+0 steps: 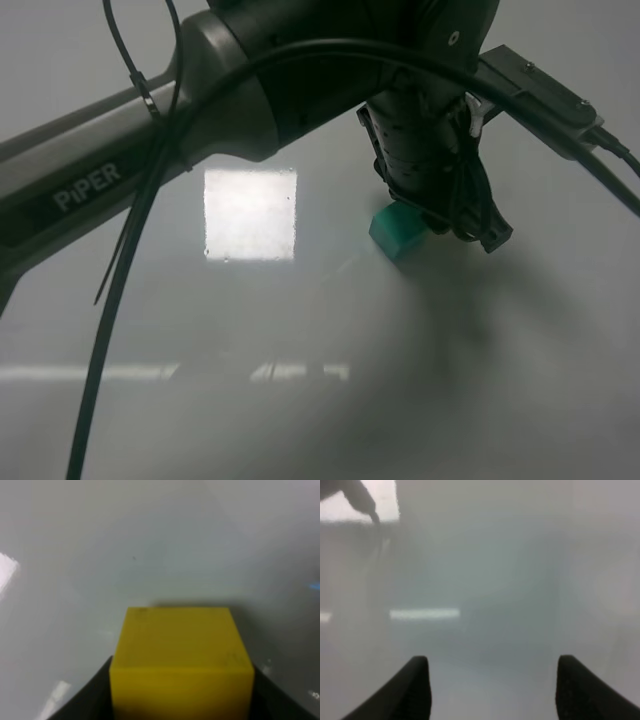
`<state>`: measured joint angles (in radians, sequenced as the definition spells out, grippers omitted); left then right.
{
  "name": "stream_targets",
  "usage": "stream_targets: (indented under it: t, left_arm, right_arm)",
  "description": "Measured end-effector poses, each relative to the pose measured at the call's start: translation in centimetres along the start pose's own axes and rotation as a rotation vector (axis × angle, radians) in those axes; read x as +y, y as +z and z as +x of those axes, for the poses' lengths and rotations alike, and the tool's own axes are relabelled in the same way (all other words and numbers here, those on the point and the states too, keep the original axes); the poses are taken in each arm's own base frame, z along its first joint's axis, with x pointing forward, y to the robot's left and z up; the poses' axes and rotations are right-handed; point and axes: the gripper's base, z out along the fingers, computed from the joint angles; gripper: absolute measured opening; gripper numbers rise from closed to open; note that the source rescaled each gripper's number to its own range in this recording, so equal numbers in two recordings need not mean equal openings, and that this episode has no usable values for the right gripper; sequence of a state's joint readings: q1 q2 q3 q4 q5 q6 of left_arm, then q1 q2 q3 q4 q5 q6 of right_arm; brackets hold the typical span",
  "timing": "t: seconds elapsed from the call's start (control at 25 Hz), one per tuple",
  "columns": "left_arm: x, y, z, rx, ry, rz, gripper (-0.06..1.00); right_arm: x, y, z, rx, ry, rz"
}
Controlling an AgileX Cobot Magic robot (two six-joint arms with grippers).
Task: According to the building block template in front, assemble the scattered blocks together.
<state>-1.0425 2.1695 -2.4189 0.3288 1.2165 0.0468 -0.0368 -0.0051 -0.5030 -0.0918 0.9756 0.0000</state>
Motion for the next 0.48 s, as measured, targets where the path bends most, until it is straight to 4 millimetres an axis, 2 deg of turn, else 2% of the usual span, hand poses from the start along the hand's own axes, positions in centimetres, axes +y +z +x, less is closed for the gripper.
stream_targets:
  t: [0.04, 0.2, 0.24, 0.32, 0.48]
  left_arm:
    - [0.0, 0.0, 0.0, 0.001, 0.000, -0.001, 0.09]
    - [0.0, 0.0, 0.0, 0.004, 0.003, -0.005, 0.78]
    - [-0.1, 0.0, 0.0, 0.003, 0.004, -0.004, 0.87]
    - [-0.2, -0.1, 0.0, 0.001, 0.007, -0.003, 0.94]
    - [-1.1, -0.8, -0.3, -0.011, 0.022, 0.007, 0.89]
  right_arm:
    - [0.0, 0.0, 0.0, 0.000, 0.000, 0.000]
    - [0.0, 0.0, 0.0, 0.000, 0.000, 0.000]
    - [0.0, 0.0, 0.0, 0.000, 0.000, 0.000]
    - [0.0, 0.0, 0.0, 0.000, 0.000, 0.000]
    - [0.0, 0.0, 0.0, 0.000, 0.000, 0.000]
